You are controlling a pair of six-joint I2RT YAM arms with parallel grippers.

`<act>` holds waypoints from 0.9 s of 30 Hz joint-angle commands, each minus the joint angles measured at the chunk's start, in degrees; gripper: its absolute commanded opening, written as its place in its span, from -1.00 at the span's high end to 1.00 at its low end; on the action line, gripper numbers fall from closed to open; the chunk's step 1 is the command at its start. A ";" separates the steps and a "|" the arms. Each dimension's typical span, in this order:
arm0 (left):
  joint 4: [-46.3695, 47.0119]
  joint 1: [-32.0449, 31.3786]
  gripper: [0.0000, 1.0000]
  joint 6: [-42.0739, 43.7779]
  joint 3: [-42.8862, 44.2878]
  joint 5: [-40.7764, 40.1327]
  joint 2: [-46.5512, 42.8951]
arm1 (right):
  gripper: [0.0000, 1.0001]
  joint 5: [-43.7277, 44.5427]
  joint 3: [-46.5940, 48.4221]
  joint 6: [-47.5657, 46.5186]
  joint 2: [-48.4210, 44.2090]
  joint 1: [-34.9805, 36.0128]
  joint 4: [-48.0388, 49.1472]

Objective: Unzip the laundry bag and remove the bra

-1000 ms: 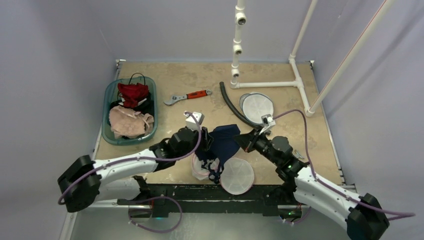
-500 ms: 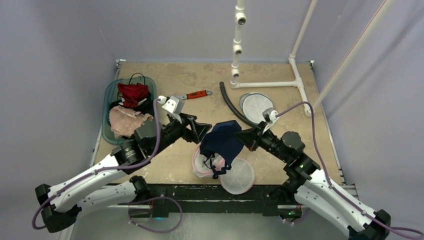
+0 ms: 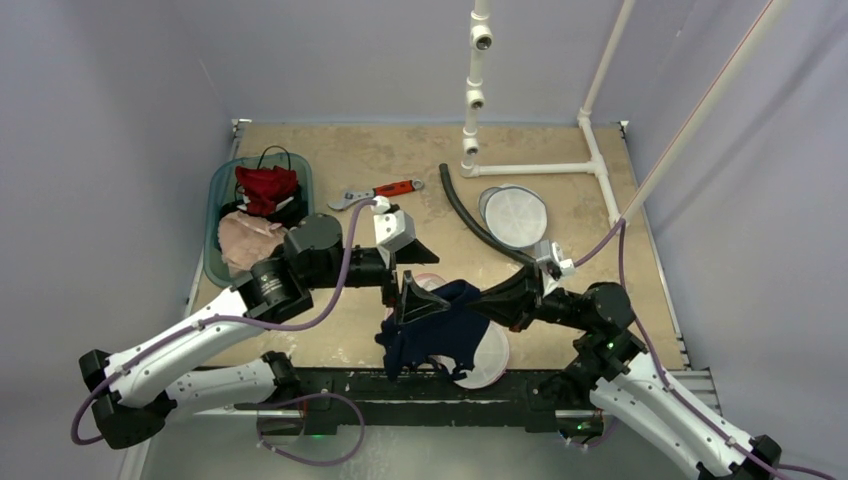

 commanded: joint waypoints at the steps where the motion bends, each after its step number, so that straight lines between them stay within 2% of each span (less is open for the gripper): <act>1: -2.75 -0.07 -0.82 1.17 4.02 5.23 2.43 | 1.00 -4.39 1.70 1.05 0.25 -0.07 4.52; 9: -2.95 -0.07 -0.89 -1.26 3.93 10.41 7.09 | 1.00 0.80 4.33 -2.13 0.61 -0.07 -0.60; 11: -3.45 -0.11 -0.79 -0.98 3.38 9.81 7.78 | 1.00 1.52 5.02 -2.71 1.01 -0.11 -1.32; 13: -3.95 -0.07 -0.58 -0.91 3.23 9.40 8.82 | 1.00 2.12 5.30 -2.89 1.34 -0.07 -1.67; 19: -4.04 -0.07 0.26 -0.96 3.05 8.12 10.42 | 1.00 2.96 5.63 -3.31 2.05 -0.07 -2.57; 21: -3.93 -0.10 0.67 -0.68 3.06 7.51 10.49 | 1.00 3.60 5.91 -3.08 2.22 -0.11 -3.45; 22: -3.99 -0.07 0.89 -0.53 3.19 6.71 10.47 | 0.80 4.23 6.10 -2.89 2.31 -0.05 -4.15; 23: -4.43 -0.06 1.00 -0.25 3.42 5.58 10.37 | 0.42 4.75 6.48 -2.74 2.29 -0.02 -4.87; 25: -4.90 -0.09 1.00 0.27 3.74 2.72 9.58 | -0.35 6.13 7.59 -2.39 2.10 -0.11 -6.88; 26: -5.05 -0.07 1.00 0.27 3.95 0.69 8.89 | -0.64 7.27 8.41 -2.30 1.83 -0.07 -8.38; 27: -5.39 -0.02 1.00 0.54 4.33 -2.46 7.86 | -0.84 8.53 9.39 -2.44 1.48 -0.07 -10.15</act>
